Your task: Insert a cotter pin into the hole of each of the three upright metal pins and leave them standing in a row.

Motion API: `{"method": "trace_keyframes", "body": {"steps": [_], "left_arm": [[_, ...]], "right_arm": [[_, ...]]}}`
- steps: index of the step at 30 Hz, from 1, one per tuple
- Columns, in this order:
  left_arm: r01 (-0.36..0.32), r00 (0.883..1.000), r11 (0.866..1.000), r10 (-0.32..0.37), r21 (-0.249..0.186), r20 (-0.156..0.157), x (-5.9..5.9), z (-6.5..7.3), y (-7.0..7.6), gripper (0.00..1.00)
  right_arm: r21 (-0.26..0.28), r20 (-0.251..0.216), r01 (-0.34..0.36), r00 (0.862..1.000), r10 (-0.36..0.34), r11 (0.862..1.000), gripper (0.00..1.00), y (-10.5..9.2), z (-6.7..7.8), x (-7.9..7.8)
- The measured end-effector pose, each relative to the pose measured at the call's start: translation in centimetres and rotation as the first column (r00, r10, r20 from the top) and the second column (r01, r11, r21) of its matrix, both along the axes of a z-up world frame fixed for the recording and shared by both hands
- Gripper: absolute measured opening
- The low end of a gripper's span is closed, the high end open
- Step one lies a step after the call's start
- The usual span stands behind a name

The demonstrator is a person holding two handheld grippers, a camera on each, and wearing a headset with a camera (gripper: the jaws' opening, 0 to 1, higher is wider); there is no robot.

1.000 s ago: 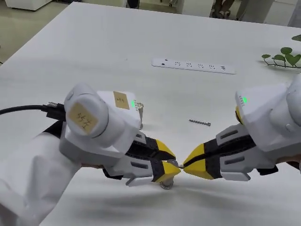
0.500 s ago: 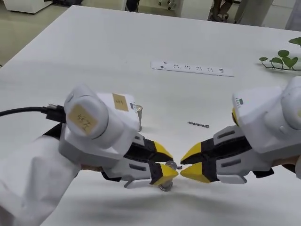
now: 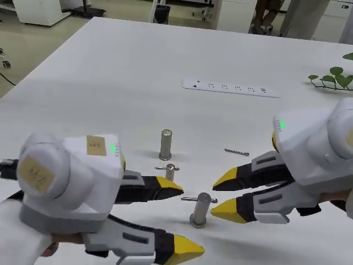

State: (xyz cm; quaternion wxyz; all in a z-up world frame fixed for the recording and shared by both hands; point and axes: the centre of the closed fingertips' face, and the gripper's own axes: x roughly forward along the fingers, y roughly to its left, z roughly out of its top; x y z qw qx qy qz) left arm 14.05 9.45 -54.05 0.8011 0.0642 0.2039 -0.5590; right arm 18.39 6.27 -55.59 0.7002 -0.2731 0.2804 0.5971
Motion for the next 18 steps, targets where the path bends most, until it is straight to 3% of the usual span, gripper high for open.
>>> {"method": "trace_keyframes", "body": {"steps": [3, 6, 9, 12, 18], "left_arm": [[-0.022, 0.999, 1.000, 0.021, -0.009, -0.046, -0.8, -0.2, 0.8, 0.68], [-0.035, 0.998, 0.999, 0.035, -0.003, -0.043, -1.0, -0.3, 1.3, 0.75], [-0.098, 0.994, 0.995, 0.098, -0.005, -0.040, -0.4, -0.2, 2.1, 0.83], [-0.120, 0.992, 0.993, 0.120, 0.016, -0.025, -0.3, -0.2, 2.7, 0.84], [-0.172, 0.985, 0.985, 0.172, -0.001, -0.026, -0.2, 0.3, 3.5, 0.99]], "right_arm": [[0.011, -0.013, 0.003, 1.000, -0.003, 1.000, 0.18, 0.2, 0.0, -0.1], [0.017, -0.013, 0.000, 1.000, 0.001, 1.000, 0.18, 0.4, -0.2, -0.2], [0.030, -0.016, 0.004, 1.000, -0.004, 1.000, 0.18, 0.8, -0.3, 0.0], [0.045, -0.019, 0.011, 1.000, -0.011, 0.999, 0.18, 1.0, -0.3, 0.0], [0.062, -0.018, 0.009, 1.000, -0.007, 0.998, 0.17, 1.6, -0.1, 0.3]]}}
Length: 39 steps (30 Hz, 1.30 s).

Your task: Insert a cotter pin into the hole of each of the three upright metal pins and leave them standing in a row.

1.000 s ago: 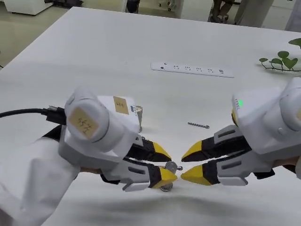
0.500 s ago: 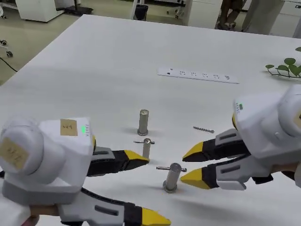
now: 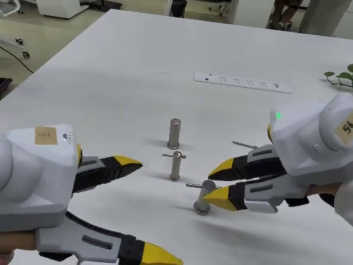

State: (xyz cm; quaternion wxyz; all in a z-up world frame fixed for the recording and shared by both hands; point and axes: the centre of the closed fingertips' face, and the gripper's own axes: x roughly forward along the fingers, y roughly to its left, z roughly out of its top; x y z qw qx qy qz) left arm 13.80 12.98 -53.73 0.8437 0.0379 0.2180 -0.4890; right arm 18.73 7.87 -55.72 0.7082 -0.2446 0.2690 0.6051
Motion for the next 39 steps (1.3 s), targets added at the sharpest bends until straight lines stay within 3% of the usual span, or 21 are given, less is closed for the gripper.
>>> {"method": "trace_keyframes", "body": {"steps": [5, 15, 24, 30, 32, 39], "left_arm": [[-0.004, 1.000, 1.000, 0.004, 0.008, -0.016, -0.3, -0.2, 0.2, 0.99], [-0.020, 1.000, 0.999, 0.021, 0.029, -0.016, 0.0, -0.7, 0.4, 0.99], [-0.030, 1.000, 0.999, 0.030, 0.030, 0.000, 0.3, -0.4, 0.5, 0.99], [-0.029, 1.000, 0.999, 0.029, 0.024, -0.004, 0.1, -0.5, 0.5, 0.99], [-0.025, 1.000, 0.999, 0.025, 0.028, -0.009, -0.1, -0.6, 0.5, 0.99], [-0.038, 0.999, 0.999, 0.039, 0.024, -0.006, 0.1, -0.6, 0.7, 0.99]], "right_arm": [[-0.004, 0.002, -0.012, 1.000, 0.012, 1.000, 0.16, 0.5, -0.2, 0.1], [-0.017, -0.004, -0.024, 1.000, 0.024, 1.000, 0.13, 0.4, -0.5, -0.1], [-0.038, -0.012, -0.027, 1.000, 0.027, 0.999, 0.10, 0.1, -1.3, -0.1], [-0.025, -0.032, -0.016, 0.999, 0.015, 1.000, 0.09, 0.1, -1.3, -0.3], [-0.015, -0.074, 0.026, 0.997, -0.027, 1.000, 0.09, 0.2, -1.4, -0.4], [-0.016, -0.045, 0.013, 0.999, -0.013, 1.000, 0.08, 0.3, -1.3, -0.6]]}}
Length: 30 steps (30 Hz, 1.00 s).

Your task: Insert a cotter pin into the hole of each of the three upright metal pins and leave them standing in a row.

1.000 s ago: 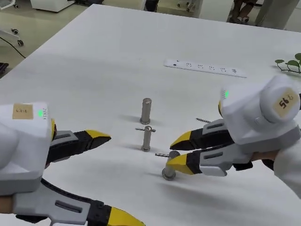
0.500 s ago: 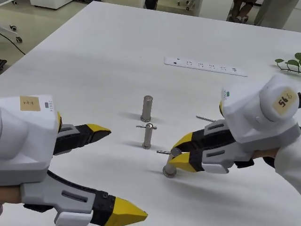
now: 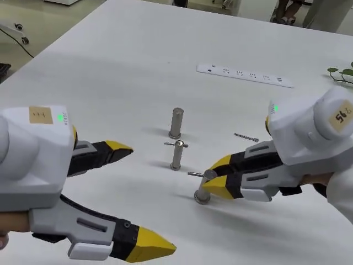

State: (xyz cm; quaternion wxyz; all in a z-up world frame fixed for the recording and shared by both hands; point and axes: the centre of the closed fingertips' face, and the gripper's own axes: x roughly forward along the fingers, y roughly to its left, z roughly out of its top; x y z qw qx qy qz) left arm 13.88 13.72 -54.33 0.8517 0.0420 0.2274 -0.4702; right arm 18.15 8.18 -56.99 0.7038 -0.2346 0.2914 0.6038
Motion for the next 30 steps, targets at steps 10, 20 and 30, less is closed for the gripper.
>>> {"method": "trace_keyframes", "body": {"steps": [10, 20, 30], "left_arm": [[0.001, 1.000, 0.999, 0.000, 0.034, -0.014, 0.1, -0.7, 0.5, 0.99], [-0.009, 1.000, 0.999, 0.010, 0.047, -0.017, 0.4, -1.0, 0.7, 0.99], [-0.019, 0.999, 0.999, 0.020, 0.049, -0.032, 0.7, -1.1, 1.2, 0.99]], "right_arm": [[-0.013, 0.002, 0.034, 0.999, -0.034, 0.999, 0.08, -0.6, 0.0, 0.5], [0.005, 0.033, 0.083, 0.996, -0.083, 0.997, 0.07, -1.4, 0.8, 3.0], [-0.003, 0.059, 0.076, 0.995, -0.076, 0.997, 0.07, -1.8, 1.2, 5.0]]}}
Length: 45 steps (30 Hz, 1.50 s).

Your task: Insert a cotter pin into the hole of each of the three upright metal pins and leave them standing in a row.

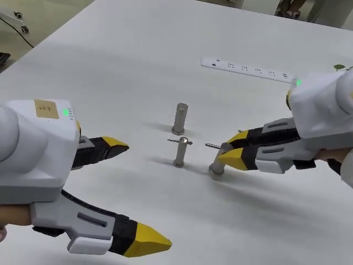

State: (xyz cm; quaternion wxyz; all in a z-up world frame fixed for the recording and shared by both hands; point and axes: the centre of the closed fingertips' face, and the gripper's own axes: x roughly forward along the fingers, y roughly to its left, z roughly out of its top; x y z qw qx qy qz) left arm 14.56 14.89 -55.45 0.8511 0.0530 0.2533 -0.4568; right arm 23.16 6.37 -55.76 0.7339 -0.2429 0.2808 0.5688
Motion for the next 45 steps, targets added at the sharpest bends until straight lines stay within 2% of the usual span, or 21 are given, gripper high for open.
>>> {"method": "trace_keyframes", "body": {"steps": [6, 26, 32, 41, 43, 45], "left_arm": [[-0.006, 1.000, 1.000, 0.006, 0.000, 0.004, 0.2, 0.1, 0.2, 0.99], [-0.013, 1.000, 1.000, 0.013, 0.014, 0.009, 0.6, 0.5, 0.7, 0.99], [-0.022, 1.000, 1.000, 0.022, -0.003, 0.006, 0.8, 0.5, 0.7, 0.98], [-0.025, 1.000, 1.000, 0.025, 0.015, 0.003, 0.8, 0.3, 0.9, 0.98], [-0.029, 0.999, 0.999, 0.029, 0.028, 0.018, 1.0, 0.3, 1.1, 0.96], [-0.035, 0.999, 0.999, 0.035, 0.022, 0.018, 1.1, 0.4, 1.2, 0.95]], "right_arm": [[0.021, -0.028, 0.007, 1.000, -0.006, 1.000, 0.07, -0.3, -0.3, 0.7], [0.010, -0.042, -0.044, 0.998, 0.044, 0.999, 0.07, -0.2, -1.0, 0.2], [0.022, -0.050, -0.047, 0.998, 0.048, 0.999, 0.08, -0.4, -1.0, 0.3], [0.030, -0.042, -0.057, 0.997, 0.059, 0.998, 0.08, 0.0, -1.1, 0.5], [0.029, -0.037, -0.063, 0.997, 0.064, 0.998, 0.08, 0.1, -1.0, 0.5], [0.029, -0.038, -0.065, 0.997, 0.066, 0.997, 0.08, 0.0, -1.0, 0.5]]}}
